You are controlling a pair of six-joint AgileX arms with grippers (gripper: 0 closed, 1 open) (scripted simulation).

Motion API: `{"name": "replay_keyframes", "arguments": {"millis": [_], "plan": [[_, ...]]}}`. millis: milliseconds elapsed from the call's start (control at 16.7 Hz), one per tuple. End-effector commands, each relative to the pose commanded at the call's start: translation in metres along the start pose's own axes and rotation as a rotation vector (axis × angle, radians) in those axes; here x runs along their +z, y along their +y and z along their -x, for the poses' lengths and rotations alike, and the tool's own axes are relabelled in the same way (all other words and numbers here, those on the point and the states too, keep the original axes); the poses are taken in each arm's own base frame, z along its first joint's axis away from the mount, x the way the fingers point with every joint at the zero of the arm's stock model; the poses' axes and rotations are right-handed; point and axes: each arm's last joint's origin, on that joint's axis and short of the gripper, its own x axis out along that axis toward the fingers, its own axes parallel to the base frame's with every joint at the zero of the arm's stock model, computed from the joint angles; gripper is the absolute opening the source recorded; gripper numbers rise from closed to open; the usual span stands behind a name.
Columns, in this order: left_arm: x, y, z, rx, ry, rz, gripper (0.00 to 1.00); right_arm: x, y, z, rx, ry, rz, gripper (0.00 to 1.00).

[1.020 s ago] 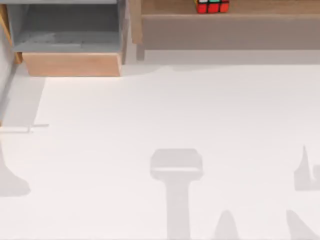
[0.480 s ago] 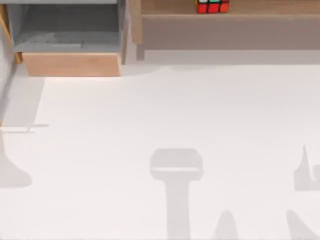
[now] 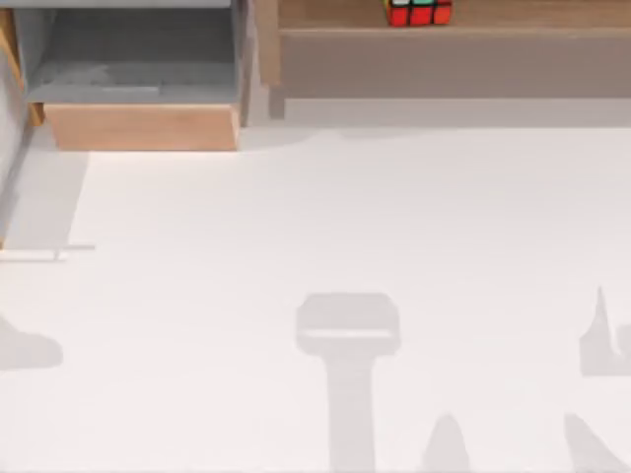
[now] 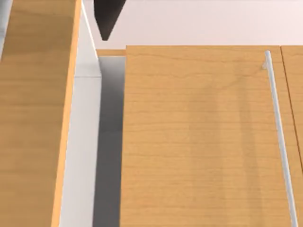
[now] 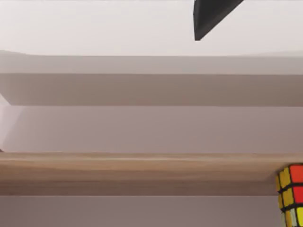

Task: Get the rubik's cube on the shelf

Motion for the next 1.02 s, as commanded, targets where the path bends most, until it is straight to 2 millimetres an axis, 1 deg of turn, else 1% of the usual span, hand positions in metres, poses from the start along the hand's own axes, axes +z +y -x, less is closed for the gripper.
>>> {"name": "replay_keyframes", "arguments": {"millis": [180,240,660,780,900,1020], "plan": [[0.000,0.000,0.000,0.000,0.000,0.000,0.02,0.000,0.000,0.000,0.000,0.000,0.000,1.00],[0.000,0.000,0.000,0.000,0.000,0.000,0.00,0.000,0.000,0.000,0.000,0.000,0.000,1.00],[0.000,0.000,0.000,0.000,0.000,0.000,0.00,0.000,0.000,0.000,0.000,0.000,0.000,1.00],[-0.001,-0.004,0.000,-0.017,0.004,0.017,0.00,0.000,0.000,0.000,0.000,0.000,0.000,1.00],[-0.002,-0.006,-0.011,-0.024,0.007,0.024,0.00,0.000,0.000,0.000,0.000,0.000,0.000,1.00],[-0.003,-0.004,-0.032,-0.015,0.006,0.017,0.00,0.000,0.000,0.000,0.000,0.000,0.000,1.00]]}}
